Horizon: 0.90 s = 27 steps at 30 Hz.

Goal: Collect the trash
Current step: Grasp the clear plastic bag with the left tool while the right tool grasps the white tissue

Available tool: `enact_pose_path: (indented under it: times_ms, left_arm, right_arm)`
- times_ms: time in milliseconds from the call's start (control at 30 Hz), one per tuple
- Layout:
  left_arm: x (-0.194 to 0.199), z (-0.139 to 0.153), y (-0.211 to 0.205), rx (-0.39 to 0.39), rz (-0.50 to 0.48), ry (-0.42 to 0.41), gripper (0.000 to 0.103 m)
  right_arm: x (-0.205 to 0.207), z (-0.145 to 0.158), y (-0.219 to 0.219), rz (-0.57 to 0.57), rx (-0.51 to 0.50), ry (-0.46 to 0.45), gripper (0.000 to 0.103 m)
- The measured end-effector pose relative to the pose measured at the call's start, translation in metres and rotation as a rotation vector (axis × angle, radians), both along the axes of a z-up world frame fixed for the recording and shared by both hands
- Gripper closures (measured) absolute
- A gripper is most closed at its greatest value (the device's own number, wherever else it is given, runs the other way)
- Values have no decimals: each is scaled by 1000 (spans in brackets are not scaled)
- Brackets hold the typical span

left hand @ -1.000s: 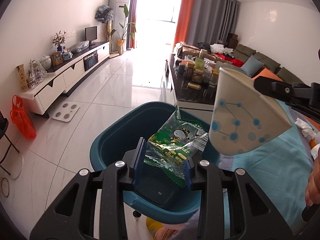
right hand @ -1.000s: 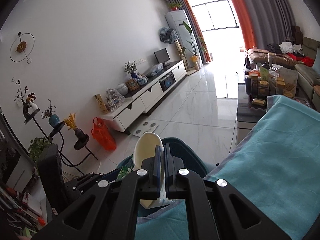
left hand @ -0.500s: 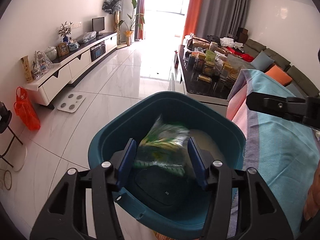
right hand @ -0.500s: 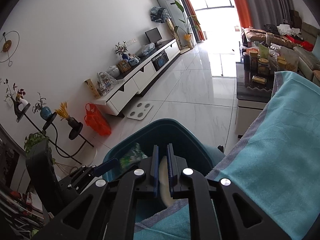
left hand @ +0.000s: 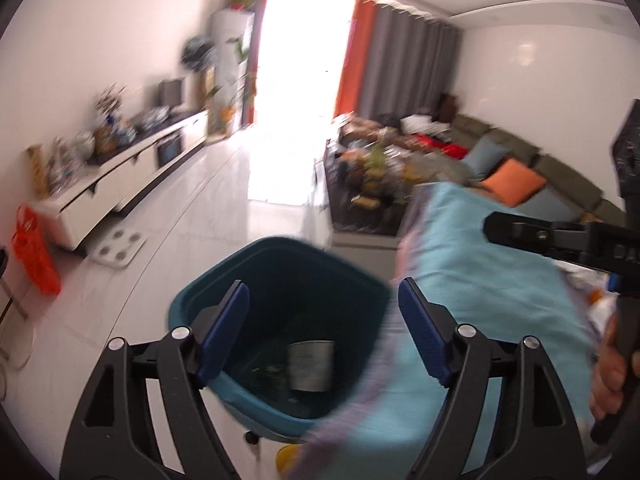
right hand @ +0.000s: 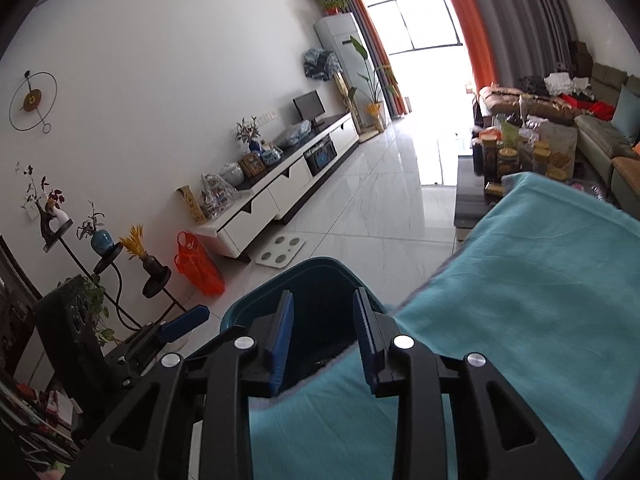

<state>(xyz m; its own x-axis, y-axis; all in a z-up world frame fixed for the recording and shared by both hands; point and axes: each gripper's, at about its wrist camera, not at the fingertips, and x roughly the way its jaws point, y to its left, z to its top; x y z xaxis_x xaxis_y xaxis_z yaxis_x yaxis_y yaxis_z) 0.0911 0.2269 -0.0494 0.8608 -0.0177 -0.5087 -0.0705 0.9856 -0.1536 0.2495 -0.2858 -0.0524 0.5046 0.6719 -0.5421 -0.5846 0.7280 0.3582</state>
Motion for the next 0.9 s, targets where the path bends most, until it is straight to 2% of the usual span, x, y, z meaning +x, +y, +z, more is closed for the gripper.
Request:
enact_pose_path:
  times_ms: [100,200,433,567,700,900]
  left_arm:
    - [-16,14,-33,4,-104,-54,23]
    - [-25,22,-73,-29,-240,-76,22]
    - [-32,14,-167,-53,-489,-47,22]
    - [-31,7,-217,-49,-600,-18,19]
    - [-42,-4,-248,-41,-670,8,19]
    - [-30,-14,-283,-33,-710,56,20]
  right_arm:
    - [-22,14,-34,-35,-22,-71,63]
    - [-38,22,-66,-77,-39,-114,62]
    - [-74,29,-149,-246,-93,-191,52]
    - [-88,21,-185,-330,-114,-175,50]
    - [-105,9,-212,-399,-144,-147,50]
    - [-124,-5,-242,-447,-161,-127,47]
